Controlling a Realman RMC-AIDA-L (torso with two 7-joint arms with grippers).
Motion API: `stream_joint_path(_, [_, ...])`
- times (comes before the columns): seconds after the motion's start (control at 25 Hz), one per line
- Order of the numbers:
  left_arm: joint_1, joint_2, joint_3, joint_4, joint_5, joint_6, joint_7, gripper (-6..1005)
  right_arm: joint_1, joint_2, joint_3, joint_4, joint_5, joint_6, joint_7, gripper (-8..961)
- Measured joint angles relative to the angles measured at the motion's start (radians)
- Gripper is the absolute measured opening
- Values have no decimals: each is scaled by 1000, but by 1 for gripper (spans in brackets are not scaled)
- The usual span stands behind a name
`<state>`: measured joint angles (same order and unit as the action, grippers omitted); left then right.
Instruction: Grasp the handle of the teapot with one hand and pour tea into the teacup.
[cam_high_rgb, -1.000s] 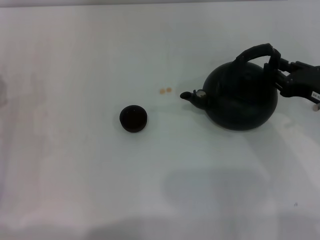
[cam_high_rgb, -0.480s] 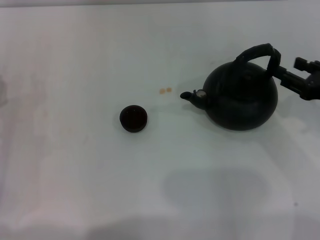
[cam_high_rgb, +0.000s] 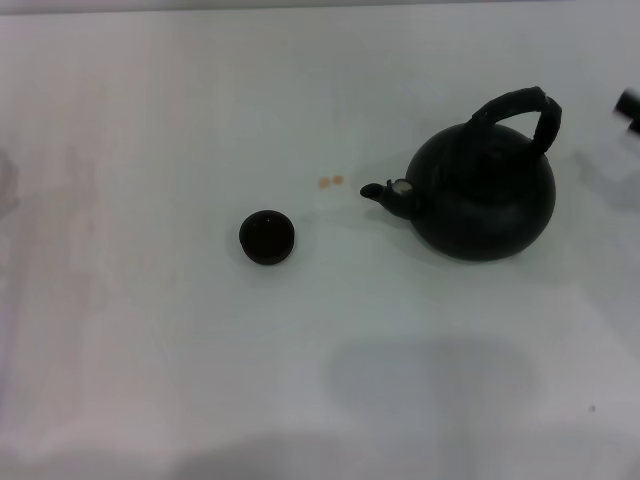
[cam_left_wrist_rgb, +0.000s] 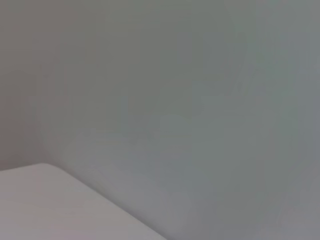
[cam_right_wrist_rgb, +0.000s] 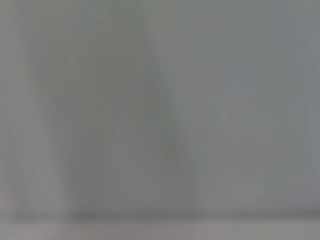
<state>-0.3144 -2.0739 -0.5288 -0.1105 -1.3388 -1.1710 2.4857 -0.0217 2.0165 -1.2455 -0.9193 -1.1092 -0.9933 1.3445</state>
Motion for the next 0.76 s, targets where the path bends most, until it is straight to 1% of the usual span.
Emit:
stream_joint_path(0.08, [0, 0, 3, 0, 1, -1, 1, 613, 37, 0, 31, 95, 101, -34, -98, 828])
stream_joint_path(0.16, [0, 0, 4, 0, 2, -2, 2, 613, 86, 0, 54, 221, 247, -95, -237, 841])
stream_joint_path(0.32, [0, 0, 5, 0, 6, -2, 4, 612, 169, 4, 61, 451, 508, -232, -525, 842])
stream_joint_path(0.44, [-1, 1, 7, 0, 8, -2, 5, 612, 228, 8, 57, 595, 652, -296, -688, 842])
stream_joint_path(0.56, [-8, 1, 7, 0, 16, -5, 5, 612, 274, 9, 56, 682, 722, -304, -779, 842])
stream_joint_path(0.76, [-31, 3, 7, 17, 44, 1, 6, 612, 334, 5, 61, 739, 733, -254, -793, 842])
